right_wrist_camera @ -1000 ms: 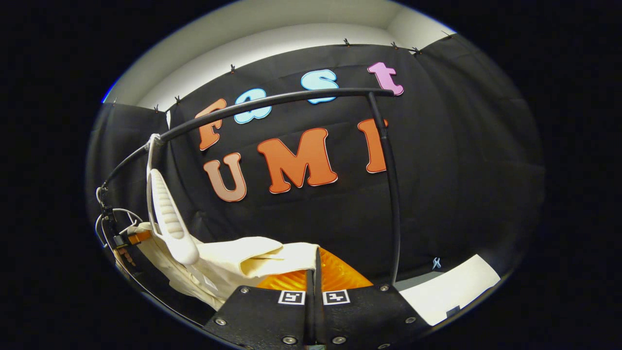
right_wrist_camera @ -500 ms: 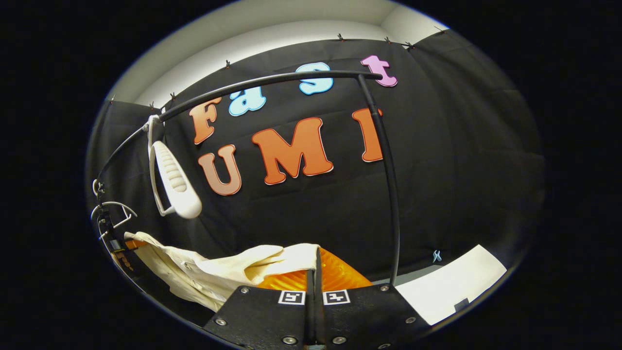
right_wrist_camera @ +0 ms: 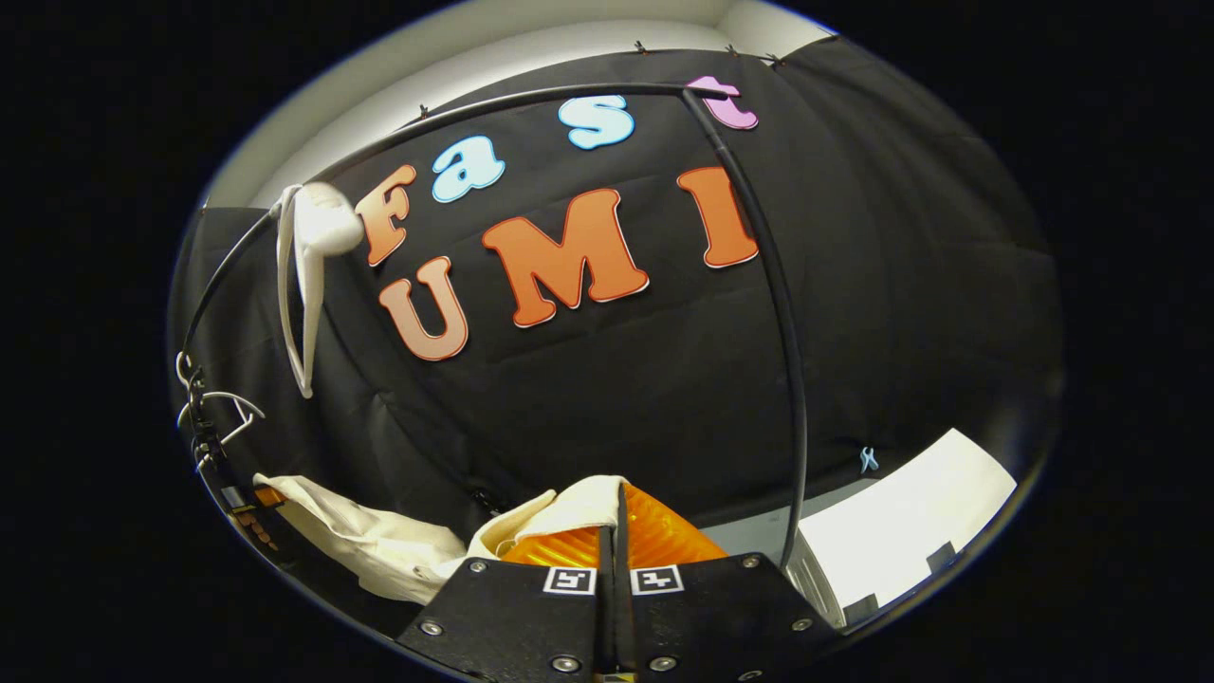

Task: Grasp the clothes on the hanger with both hands and then place them into the laundry hamper below.

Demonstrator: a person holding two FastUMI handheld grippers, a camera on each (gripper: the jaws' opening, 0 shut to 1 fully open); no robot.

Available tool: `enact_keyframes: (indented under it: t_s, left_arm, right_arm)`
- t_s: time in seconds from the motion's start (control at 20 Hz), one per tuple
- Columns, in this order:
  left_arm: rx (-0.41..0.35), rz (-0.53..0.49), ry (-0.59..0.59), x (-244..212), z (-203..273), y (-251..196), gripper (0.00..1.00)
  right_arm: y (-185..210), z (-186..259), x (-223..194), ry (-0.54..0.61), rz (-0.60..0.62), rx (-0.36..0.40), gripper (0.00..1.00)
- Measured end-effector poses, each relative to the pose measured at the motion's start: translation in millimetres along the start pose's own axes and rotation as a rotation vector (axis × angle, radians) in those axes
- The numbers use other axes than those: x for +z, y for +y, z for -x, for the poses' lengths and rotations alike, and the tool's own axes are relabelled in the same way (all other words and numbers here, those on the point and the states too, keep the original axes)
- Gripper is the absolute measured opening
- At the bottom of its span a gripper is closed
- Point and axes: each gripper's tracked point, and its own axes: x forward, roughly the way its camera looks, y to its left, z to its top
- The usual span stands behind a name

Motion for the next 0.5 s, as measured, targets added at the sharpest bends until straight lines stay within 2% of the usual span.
enact_keyframes:
  t_s: [0.5]
  left_arm:
    - [-0.096,0.023,0.089,-48.9,8.7,-50.6,0.12]
  right_arm:
    - [59.0,-17.9,-55.1,0.071,-0.026,0.049,0.0]
